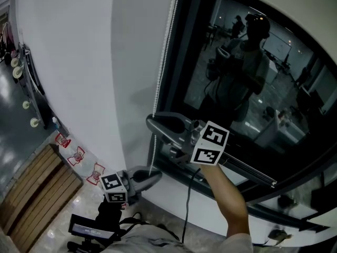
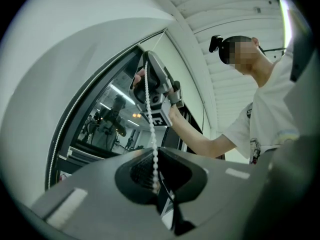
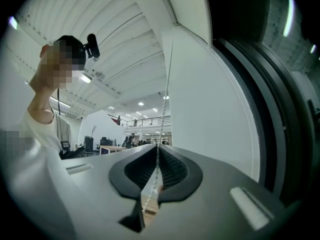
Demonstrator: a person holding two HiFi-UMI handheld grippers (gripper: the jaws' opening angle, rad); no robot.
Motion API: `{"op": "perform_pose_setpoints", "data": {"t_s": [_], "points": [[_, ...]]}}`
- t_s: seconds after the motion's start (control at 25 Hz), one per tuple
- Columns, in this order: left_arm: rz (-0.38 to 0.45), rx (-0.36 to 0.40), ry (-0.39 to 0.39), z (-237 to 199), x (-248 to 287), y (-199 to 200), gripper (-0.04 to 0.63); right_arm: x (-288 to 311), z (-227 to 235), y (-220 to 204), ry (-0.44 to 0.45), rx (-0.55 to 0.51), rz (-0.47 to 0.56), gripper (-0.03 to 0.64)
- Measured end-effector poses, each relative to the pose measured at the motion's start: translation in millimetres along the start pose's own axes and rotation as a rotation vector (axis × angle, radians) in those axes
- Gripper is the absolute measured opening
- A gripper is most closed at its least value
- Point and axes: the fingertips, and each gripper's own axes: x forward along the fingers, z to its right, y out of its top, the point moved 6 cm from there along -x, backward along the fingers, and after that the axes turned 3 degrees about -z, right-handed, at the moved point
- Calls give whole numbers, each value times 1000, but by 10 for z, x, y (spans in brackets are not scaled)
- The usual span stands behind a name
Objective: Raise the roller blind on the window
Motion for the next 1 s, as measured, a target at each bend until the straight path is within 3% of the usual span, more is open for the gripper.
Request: {"op": "perform_pose_setpoints", "data": {"t_s": [0.2, 0.44, 0.68, 0.8, 1.0], "points": [[-1, -3, 9, -25, -3, 5, -2, -17, -111, -548, -3, 36, -76, 14], [-6, -11, 25, -65, -40, -12, -2, -113, -211, -1237, -11, 154, -143, 14], [10, 11, 16, -72, -16, 83, -2, -164, -141, -1171, -36, 202, -94, 18], [11, 12, 21, -68, -16, 90, -2, -198, -143, -1134, -26, 209, -75, 90], [18, 18, 28, -82, -18, 87, -2, -186, -78, -703, -13, 154, -3, 103]]}}
